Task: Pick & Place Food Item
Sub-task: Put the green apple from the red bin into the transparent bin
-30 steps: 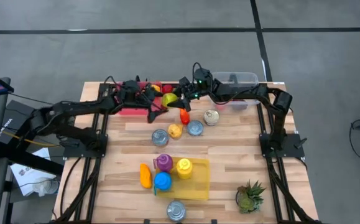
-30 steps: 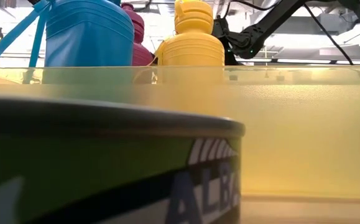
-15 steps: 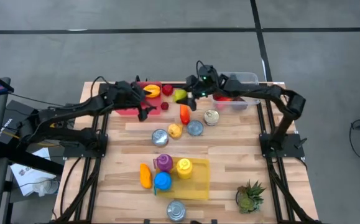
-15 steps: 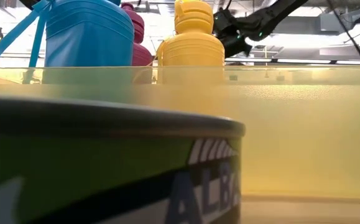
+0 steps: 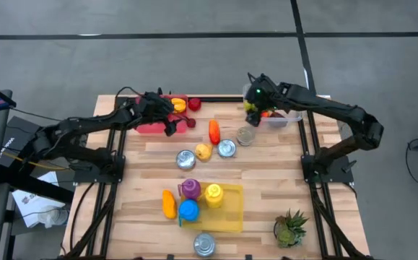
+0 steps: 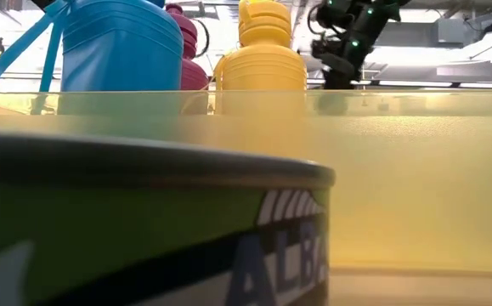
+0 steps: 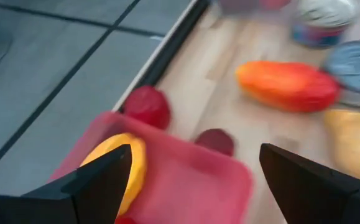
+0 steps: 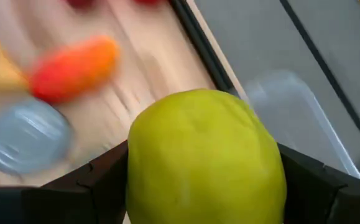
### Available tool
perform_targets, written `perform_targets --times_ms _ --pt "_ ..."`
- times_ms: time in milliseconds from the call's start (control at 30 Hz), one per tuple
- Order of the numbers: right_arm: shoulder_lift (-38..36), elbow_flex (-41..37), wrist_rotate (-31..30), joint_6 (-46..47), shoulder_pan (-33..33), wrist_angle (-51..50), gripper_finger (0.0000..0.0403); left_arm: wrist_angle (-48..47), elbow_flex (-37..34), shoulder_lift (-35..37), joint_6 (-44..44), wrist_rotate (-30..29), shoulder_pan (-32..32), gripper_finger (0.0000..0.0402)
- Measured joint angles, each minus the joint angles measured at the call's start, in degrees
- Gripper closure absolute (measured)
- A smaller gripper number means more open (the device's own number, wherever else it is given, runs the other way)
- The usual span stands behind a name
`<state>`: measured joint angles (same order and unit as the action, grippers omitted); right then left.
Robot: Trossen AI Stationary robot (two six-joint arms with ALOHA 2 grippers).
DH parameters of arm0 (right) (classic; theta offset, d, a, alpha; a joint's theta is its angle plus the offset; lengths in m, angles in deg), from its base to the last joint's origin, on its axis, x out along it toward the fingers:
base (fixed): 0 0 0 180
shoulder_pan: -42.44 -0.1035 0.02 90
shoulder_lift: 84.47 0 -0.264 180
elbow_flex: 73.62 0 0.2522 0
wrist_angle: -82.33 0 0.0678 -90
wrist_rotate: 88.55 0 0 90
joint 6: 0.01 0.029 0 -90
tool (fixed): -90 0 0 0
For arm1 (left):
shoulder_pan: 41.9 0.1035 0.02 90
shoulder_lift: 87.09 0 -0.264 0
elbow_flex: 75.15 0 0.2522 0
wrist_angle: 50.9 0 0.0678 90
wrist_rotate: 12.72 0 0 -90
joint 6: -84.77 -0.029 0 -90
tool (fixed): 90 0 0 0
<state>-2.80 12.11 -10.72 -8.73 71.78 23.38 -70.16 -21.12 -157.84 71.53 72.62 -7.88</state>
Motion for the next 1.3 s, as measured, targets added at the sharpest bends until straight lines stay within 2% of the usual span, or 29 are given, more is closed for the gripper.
perform_targets --times_ms 133,333,467,667,933,1033,1100,1300 --pt "0.0 0.0 -4.7 0.1 3.1 -6.1 0.0104 2.6 0.0 -4.4 0.0 -0.5 4.0 0.0055" --pt "0.1 0.0 -5.0 -1.7 8.9 -7.3 0.0105 2.6 0.0 -9.5 -0.2 -0.6 9.7 0.0055" --pt "0.7 0.0 -2.9 -2.9 14.3 -9.9 0.0105 -2.1 0.6 -10.0 -0.2 -3.6 10.7 0.0055" --pt "7.8 0.0 2.3 -5.4 20.6 -11.6 0.0105 -4.8 1.8 -8.4 0.1 -5.5 10.6 0.0055" --pt "17.9 0.1 8.3 -8.5 22.5 -10.7 0.0100 -10.0 3.1 -6.1 1.7 -7.9 10.6 0.0055" --pt "19.7 0.3 7.7 -8.1 22.3 -10.1 0.0041 -10.3 3.1 -6.1 2.5 -7.9 10.6 0.0055" --pt "20.0 0.2 6.1 -7.7 22.1 -10.4 0.0020 -10.5 3.1 -6.1 2.9 -8.0 10.9 0.0055" --pt "16.4 0.0 7.6 -7.3 20.9 -9.9 0.0066 -11.5 3.1 -6.1 3.2 -8.1 10.9 0.0055"
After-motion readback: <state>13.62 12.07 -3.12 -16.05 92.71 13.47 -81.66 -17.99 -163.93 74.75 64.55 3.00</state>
